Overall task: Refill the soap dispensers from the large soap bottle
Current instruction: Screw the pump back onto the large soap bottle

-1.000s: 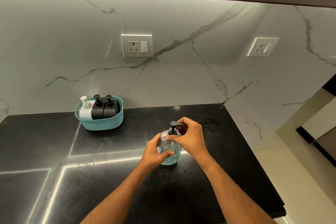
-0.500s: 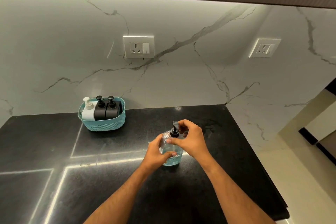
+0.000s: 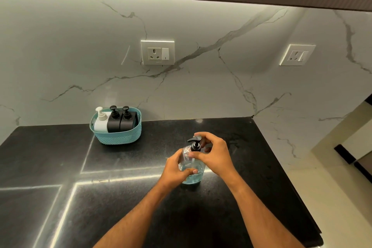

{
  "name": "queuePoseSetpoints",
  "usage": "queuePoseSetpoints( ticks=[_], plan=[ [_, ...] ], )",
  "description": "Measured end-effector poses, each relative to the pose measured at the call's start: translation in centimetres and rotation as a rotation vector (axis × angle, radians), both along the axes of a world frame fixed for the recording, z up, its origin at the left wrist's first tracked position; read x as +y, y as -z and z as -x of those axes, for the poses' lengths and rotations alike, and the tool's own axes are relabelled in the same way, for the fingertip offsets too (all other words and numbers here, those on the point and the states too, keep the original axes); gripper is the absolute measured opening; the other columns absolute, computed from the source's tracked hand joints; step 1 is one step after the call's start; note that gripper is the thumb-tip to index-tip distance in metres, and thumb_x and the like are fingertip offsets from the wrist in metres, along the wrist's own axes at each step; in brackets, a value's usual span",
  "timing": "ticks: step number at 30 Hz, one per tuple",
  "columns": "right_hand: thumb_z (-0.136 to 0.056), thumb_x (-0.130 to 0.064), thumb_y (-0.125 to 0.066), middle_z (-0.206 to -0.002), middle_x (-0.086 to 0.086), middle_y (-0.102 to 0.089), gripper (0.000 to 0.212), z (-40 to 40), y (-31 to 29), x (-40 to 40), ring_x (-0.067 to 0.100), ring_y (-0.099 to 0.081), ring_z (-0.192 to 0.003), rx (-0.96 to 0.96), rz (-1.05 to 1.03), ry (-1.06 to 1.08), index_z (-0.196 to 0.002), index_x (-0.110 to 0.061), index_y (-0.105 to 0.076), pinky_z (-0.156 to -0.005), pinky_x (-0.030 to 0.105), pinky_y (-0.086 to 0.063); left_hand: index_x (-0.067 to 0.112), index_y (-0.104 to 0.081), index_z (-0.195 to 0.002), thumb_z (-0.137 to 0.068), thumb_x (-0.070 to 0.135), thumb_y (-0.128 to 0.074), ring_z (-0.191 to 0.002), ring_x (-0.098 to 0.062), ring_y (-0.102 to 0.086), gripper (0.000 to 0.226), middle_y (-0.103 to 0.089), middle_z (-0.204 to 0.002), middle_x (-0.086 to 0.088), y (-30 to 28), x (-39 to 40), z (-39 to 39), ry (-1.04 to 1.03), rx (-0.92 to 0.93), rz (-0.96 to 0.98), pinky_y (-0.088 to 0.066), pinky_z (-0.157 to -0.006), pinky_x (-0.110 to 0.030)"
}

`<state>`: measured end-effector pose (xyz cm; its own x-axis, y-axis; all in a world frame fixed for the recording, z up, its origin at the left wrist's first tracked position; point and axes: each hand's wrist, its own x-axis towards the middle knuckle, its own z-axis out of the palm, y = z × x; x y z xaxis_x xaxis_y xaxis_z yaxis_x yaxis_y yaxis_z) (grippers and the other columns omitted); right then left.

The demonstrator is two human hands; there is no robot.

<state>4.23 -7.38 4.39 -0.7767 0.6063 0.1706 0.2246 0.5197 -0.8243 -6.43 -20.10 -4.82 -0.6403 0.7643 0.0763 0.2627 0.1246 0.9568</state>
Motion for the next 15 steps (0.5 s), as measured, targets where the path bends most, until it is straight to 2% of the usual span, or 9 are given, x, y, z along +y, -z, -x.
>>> queuePoseSetpoints(
  ticks=[2,4,6,9,12,15],
  plan=[
    [-0.071,-0.017,-0.092,-0.097,-0.018,-0.071,0.047,-0.17,-0.08,0.24,-0.004,-0.065,-0.095,-0.013,-0.026,-0.022,-0.111,-0.029,-0.071,-0.082,0.021,-0.06,0.04,-0.059,-0.126,-0.069,0.032,-0.09,-0.115,-0.01,-0.068,0.065,-0.071,-0.12,0.017,0.05,0.01,-0.01,-0.004,-0.002,0.0,-0.058,-0.097,-0.03],
    [-0.068,-0.02,-0.095,-0.09,-0.016,-0.071,0.041,-0.09,-0.1,0.17,-0.001,-0.067,-0.089,0.0,-0.028,0.012,-0.101,-0.028,-0.071,-0.076,0.018,-0.059,0.042,-0.059,-0.125,-0.069,0.034,-0.089,-0.115,-0.01,-0.068,0.064,-0.07,-0.12,0.018,0.1,0.0,0.03,-0.001,0.01,-0.001,-0.057,-0.096,-0.027],
    [-0.062,-0.027,-0.098,-0.089,-0.013,-0.07,0.045,0.25,-0.04,-0.06,0.003,-0.068,-0.083,0.007,-0.024,0.045,-0.095,-0.026,-0.067,-0.072,0.015,-0.057,0.043,-0.058,-0.125,-0.07,0.032,-0.089,-0.115,-0.007,-0.067,0.063,-0.07,-0.12,0.021,0.06,-0.03,0.01,0.001,0.015,0.001,-0.057,-0.094,-0.024],
    [-0.062,-0.033,-0.098,-0.094,-0.011,-0.069,0.05,0.56,0.16,-0.2,0.006,-0.068,-0.087,-0.004,-0.031,0.033,-0.099,-0.026,-0.065,-0.077,0.019,-0.058,0.043,-0.058,-0.125,-0.073,0.027,-0.09,-0.116,-0.004,-0.066,0.063,-0.069,-0.12,0.024,0.11,0.03,0.03,-0.002,0.012,0.012,-0.057,-0.096,-0.024],
    [-0.072,-0.023,-0.092,-0.103,-0.013,-0.072,0.047,0.31,0.05,0.37,0.008,-0.069,-0.098,-0.018,0.025,-0.073,-0.114,-0.03,-0.072,-0.089,0.029,-0.06,0.043,-0.057,-0.126,-0.073,0.027,-0.09,-0.117,-0.004,-0.065,0.064,-0.069,-0.12,0.024,0.01,0.03,0.04,0.0,-0.001,0.011,-0.056,-0.094,-0.02],
    [-0.076,-0.016,-0.089,-0.1,-0.011,-0.075,0.037,0.1,0.04,0.68,0.01,-0.071,-0.097,-0.025,0.057,-0.089,-0.11,-0.027,-0.079,-0.09,0.036,-0.061,0.044,-0.057,-0.123,-0.073,0.026,-0.09,-0.116,-0.005,-0.066,0.063,-0.07,-0.118,0.022,0.12,0.0,0.08,0.0,-0.001,0.012,-0.056,-0.093,-0.019]
  ],
)
